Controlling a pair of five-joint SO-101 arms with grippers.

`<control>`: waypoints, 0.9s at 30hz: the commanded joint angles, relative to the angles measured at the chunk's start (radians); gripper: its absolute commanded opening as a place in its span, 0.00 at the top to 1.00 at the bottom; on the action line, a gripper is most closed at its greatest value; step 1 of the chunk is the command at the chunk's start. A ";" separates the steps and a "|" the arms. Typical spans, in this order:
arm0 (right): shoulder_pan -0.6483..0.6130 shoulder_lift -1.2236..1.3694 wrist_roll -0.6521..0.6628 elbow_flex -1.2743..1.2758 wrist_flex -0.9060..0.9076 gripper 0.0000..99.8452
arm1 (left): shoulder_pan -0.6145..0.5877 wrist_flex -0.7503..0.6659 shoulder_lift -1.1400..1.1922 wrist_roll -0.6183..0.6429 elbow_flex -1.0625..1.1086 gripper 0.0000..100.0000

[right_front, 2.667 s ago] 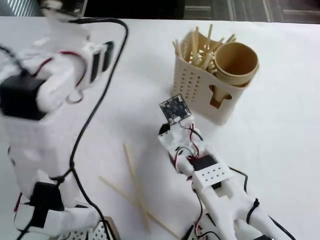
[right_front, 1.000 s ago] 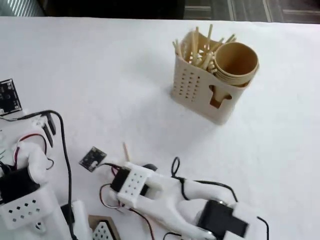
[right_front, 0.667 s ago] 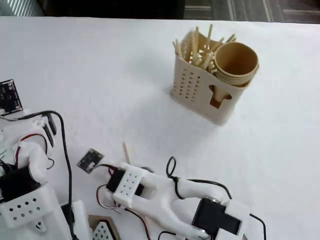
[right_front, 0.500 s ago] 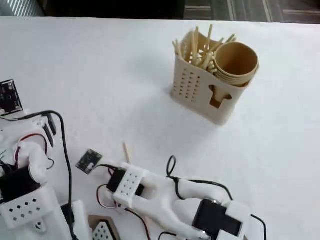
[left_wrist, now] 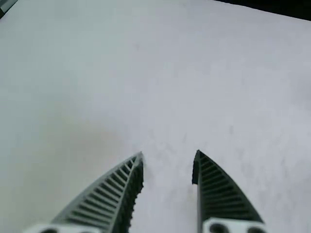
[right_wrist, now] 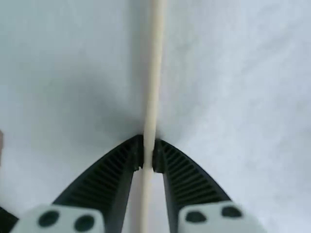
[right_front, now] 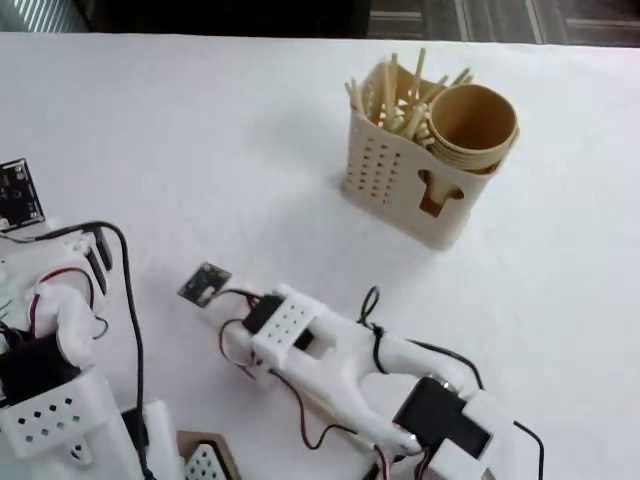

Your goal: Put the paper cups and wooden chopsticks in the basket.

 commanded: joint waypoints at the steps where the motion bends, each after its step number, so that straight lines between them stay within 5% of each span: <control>1: 0.091 -0.002 0.080 -0.021 -0.022 0.98 | -0.010 -0.015 -0.021 0.005 -0.005 0.82; 19: 0.348 -0.650 0.107 -0.069 -0.021 0.98 | -0.004 -0.057 -0.024 0.008 0.078 0.82; 27: 0.527 -0.731 -0.023 -0.319 -0.125 0.98 | 0.016 -0.055 -0.025 0.003 0.091 0.82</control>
